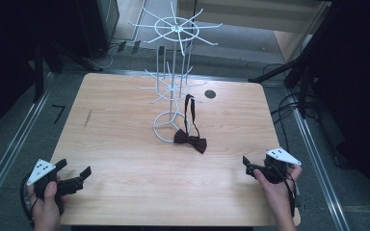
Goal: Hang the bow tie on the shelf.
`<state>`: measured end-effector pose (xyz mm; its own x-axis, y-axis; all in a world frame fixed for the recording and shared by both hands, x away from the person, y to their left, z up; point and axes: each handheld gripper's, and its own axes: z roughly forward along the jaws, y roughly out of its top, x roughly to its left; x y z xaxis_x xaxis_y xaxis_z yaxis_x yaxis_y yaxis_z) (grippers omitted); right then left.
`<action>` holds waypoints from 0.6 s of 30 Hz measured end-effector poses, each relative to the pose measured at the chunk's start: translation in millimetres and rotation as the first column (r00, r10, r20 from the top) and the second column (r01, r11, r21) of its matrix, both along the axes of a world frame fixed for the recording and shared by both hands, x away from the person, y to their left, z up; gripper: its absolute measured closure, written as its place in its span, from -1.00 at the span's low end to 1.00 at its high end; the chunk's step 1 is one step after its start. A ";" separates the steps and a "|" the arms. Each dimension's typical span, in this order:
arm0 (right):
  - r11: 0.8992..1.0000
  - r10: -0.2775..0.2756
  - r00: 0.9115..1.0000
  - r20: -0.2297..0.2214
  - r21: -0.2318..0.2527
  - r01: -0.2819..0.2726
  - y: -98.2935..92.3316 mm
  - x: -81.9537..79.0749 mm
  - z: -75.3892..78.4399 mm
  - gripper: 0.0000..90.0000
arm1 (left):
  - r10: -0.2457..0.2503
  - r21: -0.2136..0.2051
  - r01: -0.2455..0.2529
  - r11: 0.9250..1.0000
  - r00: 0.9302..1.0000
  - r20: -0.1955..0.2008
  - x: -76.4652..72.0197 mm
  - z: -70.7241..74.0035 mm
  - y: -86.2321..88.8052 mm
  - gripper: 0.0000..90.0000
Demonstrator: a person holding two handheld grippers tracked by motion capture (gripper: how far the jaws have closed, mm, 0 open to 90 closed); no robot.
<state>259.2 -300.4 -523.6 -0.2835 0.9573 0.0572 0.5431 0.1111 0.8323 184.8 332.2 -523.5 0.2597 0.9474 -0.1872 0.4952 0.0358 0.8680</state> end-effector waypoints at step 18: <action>0.997 -0.076 0.997 -0.021 -0.012 0.076 -49.9 -25.0 -16.0 -0.89 | 0.002 0.002 -0.002 1.000 1.000 0.001 -0.1 0.0 0.1 -1.00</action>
